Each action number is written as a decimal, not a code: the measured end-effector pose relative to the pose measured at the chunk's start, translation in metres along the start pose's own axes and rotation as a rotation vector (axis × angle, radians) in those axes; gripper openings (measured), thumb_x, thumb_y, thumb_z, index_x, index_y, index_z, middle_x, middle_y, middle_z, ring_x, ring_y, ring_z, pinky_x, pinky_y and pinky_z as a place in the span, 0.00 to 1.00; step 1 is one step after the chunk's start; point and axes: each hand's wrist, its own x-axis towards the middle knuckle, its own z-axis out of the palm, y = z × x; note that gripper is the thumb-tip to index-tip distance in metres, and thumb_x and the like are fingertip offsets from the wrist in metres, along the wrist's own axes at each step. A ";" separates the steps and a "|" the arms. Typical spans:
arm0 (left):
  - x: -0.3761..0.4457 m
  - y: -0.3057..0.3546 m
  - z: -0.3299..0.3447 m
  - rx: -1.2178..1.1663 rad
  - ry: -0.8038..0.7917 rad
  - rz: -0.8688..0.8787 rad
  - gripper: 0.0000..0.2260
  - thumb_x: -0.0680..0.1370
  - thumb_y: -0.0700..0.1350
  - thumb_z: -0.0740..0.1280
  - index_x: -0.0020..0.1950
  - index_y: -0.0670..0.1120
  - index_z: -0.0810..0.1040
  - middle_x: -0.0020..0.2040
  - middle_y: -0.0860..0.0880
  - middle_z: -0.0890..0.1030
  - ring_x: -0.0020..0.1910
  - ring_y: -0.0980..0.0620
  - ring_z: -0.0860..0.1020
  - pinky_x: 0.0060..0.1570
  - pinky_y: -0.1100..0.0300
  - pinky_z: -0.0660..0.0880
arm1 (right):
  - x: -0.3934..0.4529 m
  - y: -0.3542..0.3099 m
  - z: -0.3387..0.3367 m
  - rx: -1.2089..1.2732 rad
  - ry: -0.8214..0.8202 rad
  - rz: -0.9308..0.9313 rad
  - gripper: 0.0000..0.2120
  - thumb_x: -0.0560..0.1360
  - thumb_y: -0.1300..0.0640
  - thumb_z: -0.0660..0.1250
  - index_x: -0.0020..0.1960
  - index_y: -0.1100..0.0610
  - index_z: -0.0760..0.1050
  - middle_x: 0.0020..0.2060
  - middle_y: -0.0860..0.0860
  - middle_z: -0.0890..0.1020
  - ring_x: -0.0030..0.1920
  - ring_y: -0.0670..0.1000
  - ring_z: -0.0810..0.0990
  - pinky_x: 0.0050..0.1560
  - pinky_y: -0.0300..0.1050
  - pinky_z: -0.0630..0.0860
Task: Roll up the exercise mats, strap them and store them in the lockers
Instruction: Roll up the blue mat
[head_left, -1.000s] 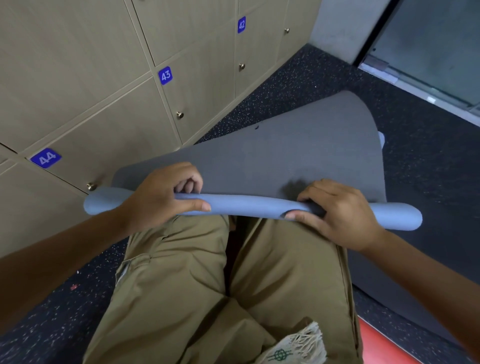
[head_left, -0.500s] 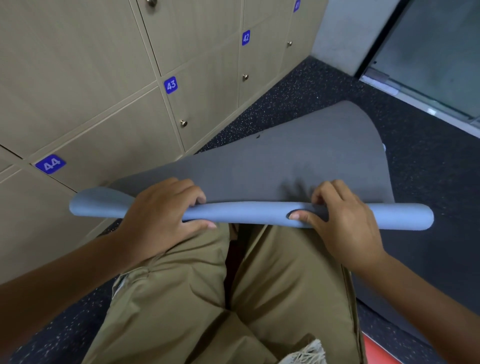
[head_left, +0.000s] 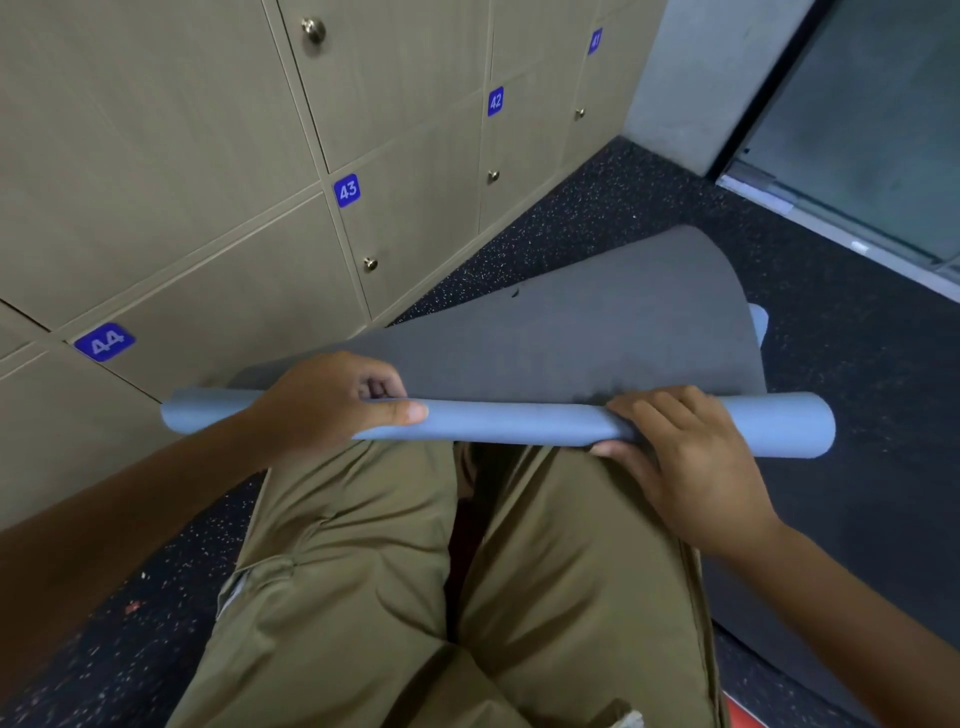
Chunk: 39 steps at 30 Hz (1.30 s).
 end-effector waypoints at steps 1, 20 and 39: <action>0.001 0.000 0.001 -0.049 0.019 -0.004 0.23 0.62 0.70 0.70 0.42 0.53 0.80 0.32 0.56 0.76 0.30 0.59 0.70 0.33 0.65 0.64 | 0.002 0.003 0.000 0.024 -0.031 0.019 0.22 0.81 0.40 0.61 0.55 0.57 0.82 0.48 0.51 0.83 0.46 0.58 0.77 0.48 0.56 0.74; -0.001 -0.015 0.028 0.353 0.393 0.381 0.21 0.78 0.66 0.64 0.50 0.50 0.85 0.47 0.55 0.81 0.46 0.50 0.77 0.48 0.53 0.72 | 0.064 0.029 -0.009 0.680 -0.491 0.468 0.19 0.71 0.34 0.71 0.48 0.49 0.80 0.41 0.47 0.81 0.45 0.45 0.78 0.51 0.45 0.73; 0.030 0.000 0.004 -0.026 0.300 0.251 0.06 0.74 0.54 0.73 0.48 0.55 0.81 0.45 0.57 0.80 0.43 0.53 0.76 0.44 0.61 0.71 | 0.059 0.021 0.002 0.195 -0.261 0.175 0.20 0.78 0.36 0.64 0.58 0.51 0.80 0.47 0.48 0.81 0.50 0.52 0.78 0.51 0.49 0.73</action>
